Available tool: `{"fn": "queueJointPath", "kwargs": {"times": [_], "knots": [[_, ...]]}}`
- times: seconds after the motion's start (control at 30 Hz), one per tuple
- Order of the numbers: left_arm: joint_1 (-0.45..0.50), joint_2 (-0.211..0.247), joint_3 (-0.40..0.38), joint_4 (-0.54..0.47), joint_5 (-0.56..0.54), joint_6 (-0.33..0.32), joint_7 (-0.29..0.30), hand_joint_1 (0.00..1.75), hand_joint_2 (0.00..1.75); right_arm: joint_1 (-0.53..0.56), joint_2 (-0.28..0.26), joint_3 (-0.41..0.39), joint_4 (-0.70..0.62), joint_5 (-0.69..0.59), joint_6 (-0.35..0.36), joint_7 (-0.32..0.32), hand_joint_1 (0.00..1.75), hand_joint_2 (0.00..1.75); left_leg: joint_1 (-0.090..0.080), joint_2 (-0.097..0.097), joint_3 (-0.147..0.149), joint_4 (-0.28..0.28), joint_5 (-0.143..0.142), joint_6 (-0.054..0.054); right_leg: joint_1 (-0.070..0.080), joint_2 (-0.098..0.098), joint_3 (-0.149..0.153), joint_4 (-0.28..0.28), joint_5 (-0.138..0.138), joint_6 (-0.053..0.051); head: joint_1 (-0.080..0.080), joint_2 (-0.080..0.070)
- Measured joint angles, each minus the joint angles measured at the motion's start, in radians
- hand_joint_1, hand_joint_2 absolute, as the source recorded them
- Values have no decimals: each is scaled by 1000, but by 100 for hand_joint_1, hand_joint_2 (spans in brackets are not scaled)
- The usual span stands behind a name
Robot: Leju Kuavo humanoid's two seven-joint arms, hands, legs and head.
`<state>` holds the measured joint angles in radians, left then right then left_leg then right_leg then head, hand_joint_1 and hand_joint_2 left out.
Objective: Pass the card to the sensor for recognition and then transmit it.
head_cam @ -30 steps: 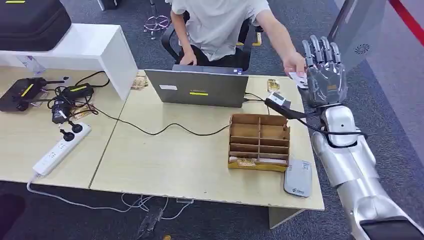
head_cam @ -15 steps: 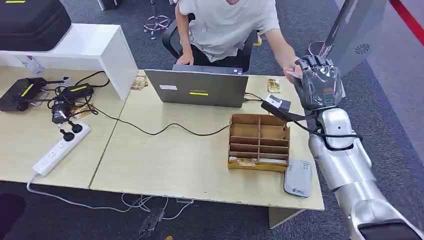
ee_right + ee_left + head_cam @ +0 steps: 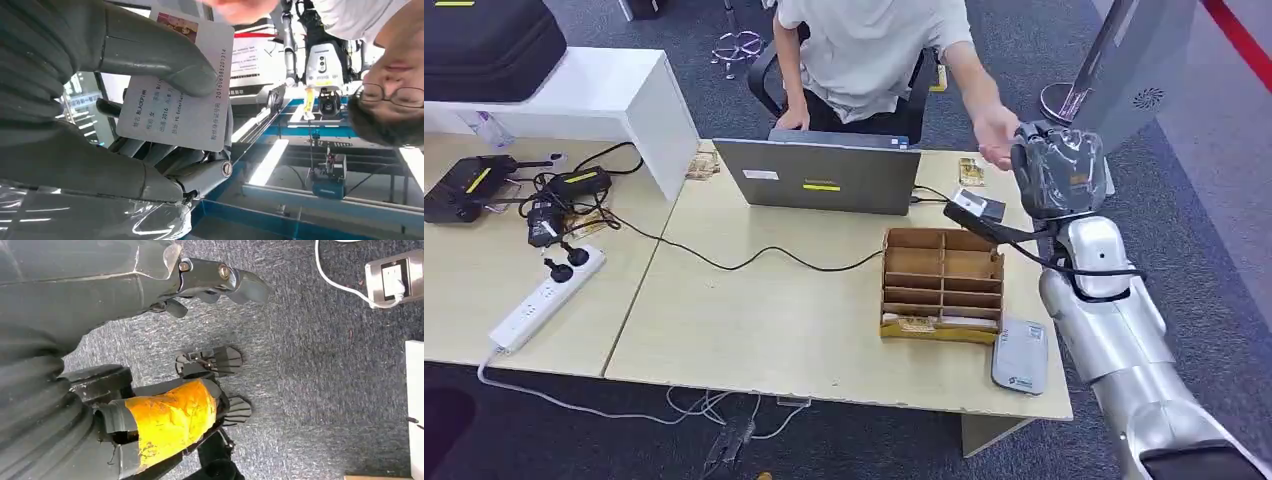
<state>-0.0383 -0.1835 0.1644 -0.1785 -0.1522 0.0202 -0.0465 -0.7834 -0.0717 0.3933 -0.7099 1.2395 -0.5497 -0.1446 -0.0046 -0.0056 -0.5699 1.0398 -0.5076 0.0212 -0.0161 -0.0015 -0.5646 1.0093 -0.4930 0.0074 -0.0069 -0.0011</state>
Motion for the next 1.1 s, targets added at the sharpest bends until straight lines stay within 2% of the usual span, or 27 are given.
{"fn": "queueJointPath", "kwargs": {"times": [0.13, 0.33, 0.5, 0.73, 0.9, 1.1], "knots": [[0, -1, 2, 0, 8, 11, 1, 0, 175, 32, -8, 3, -36, -26, -11, -2, 175, 175, 0, 0, 0, 0, 0, 0, 0, 0, 0, 0, 0, 0, 0, 0], [1, -1, 6, 0, 20, 22, 2, 0, 175, 117, -51, 5, -129, -41, -38, -11, 175, 175, 0, 0, 0, 0, 0, 0, 0, 0, 0, -1, 0, 0, 0, 0], [3, -1, 17, 0, 35, 25, 3, 0, 175, 262, -119, -6, -295, -44, -65, -15, 175, 175, 0, -3, 0, 0, 0, 1, 0, -3, 1, -2, 0, 0, 0, 0], [4, -2, 40, 0, 52, 33, 3, 0, 175, 487, -180, -90, -528, -16, -93, -35, 175, 175, 0, -4, -1, 0, -1, 1, 0, -3, 1, -3, -1, 1, 0, 0], [3, -5, 55, 0, 57, 37, 3, 0, 175, 597, -190, -136, -617, -13, -118, -42, 175, 175, 0, -4, -1, 0, -1, 1, 0, -3, 1, -3, -1, 1, 0, 0], [3, -7, 62, 0, 58, 41, 3, 0, 175, 687, -185, -156, -650, 7, -127, -79, 175, 175, 0, -3, -1, -1, -1, 1, 0, -3, 1, -3, -1, 1, 0, 0]]}}
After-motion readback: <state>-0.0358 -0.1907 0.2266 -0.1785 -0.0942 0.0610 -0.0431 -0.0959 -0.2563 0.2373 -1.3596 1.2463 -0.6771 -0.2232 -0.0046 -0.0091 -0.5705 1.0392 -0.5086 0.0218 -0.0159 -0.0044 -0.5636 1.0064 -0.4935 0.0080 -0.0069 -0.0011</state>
